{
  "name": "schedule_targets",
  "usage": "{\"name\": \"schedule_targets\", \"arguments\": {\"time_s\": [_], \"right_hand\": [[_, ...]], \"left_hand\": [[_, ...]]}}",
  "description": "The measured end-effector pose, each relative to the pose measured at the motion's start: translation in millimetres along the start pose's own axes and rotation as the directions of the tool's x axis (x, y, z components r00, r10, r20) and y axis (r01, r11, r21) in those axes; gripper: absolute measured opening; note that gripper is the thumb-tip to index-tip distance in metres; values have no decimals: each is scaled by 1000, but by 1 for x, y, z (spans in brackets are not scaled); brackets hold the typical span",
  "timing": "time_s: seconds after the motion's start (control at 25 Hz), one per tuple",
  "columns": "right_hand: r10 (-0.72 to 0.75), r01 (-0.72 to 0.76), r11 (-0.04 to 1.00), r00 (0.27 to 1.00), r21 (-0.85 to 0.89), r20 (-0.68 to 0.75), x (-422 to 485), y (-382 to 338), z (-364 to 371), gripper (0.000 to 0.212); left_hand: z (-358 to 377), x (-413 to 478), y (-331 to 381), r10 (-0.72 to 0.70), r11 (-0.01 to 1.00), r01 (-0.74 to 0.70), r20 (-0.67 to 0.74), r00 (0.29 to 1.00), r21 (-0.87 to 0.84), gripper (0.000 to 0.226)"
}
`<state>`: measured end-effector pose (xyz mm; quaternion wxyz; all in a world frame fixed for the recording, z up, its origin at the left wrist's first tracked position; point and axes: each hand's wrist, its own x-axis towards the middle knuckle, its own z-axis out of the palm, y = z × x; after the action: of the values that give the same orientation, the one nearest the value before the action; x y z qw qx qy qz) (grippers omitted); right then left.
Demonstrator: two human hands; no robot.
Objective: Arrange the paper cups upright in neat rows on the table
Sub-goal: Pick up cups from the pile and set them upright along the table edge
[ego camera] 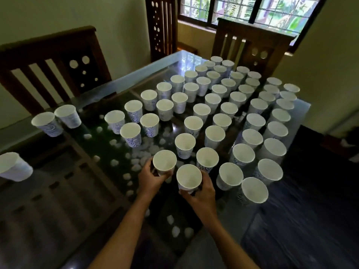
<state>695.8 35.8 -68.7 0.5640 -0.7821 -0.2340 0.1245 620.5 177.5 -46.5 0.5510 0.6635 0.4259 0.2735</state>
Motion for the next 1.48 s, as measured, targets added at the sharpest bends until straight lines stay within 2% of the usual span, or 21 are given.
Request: {"name": "schedule_targets", "arguments": {"time_s": [0.2, 0.32, 0.48, 0.56, 0.64, 0.72, 0.88, 1.0, 1.24, 1.36, 1.48], "right_hand": [[49, -49, 998, 999, 28, 10, 1, 7, 1, 72], [79, -80, 997, 995, 14, 54, 3, 13, 3, 74], [114, -113, 994, 993, -6, 44, -5, 13, 0, 83], [100, -100, 995, 995, -8, -18, -19, 10, -5, 76], [71, -71, 997, 993, -1, -90, -34, 10, -8, 60], [47, -46, 999, 995, 12, -92, -45, 7, -7, 48], [23, -25, 1000, 992, 11, 122, -53, -20, 20, 46], [-12, 8, 1000, 955, 13, 296, -54, -50, 63, 51], [-80, 122, 992, 819, -36, 568, -40, -111, 177, 52], [-128, 186, 982, 762, -26, 634, -24, -143, 232, 51], [-113, 180, 983, 744, -35, 658, -3, -166, 285, 52]], "left_hand": [[11, 15, -7, -42, 999, 41, -48, 998, -15, 69], [10, 19, -11, -30, 1000, 30, -4, 1000, 1, 76], [2, 14, -20, -50, 999, 51, 17, 999, -18, 85], [-2, 6, -23, -64, 997, 65, 24, 998, -39, 85], [-7, -4, -25, -80, 996, 80, -2, 997, -38, 79], [-17, -14, -27, -91, 996, 90, -34, 995, -30, 70], [-67, -30, -32, -67, 998, 67, -99, 993, 2, 62], [-126, -37, -35, -66, 998, 69, -241, 968, 0, 55], [-245, -32, -34, -88, 996, 89, -534, 841, -25, 48], [-287, -15, -42, -116, 992, 120, -631, 767, -36, 54], [-313, 11, -52, -187, 980, 183, -677, 712, -78, 68]]}}
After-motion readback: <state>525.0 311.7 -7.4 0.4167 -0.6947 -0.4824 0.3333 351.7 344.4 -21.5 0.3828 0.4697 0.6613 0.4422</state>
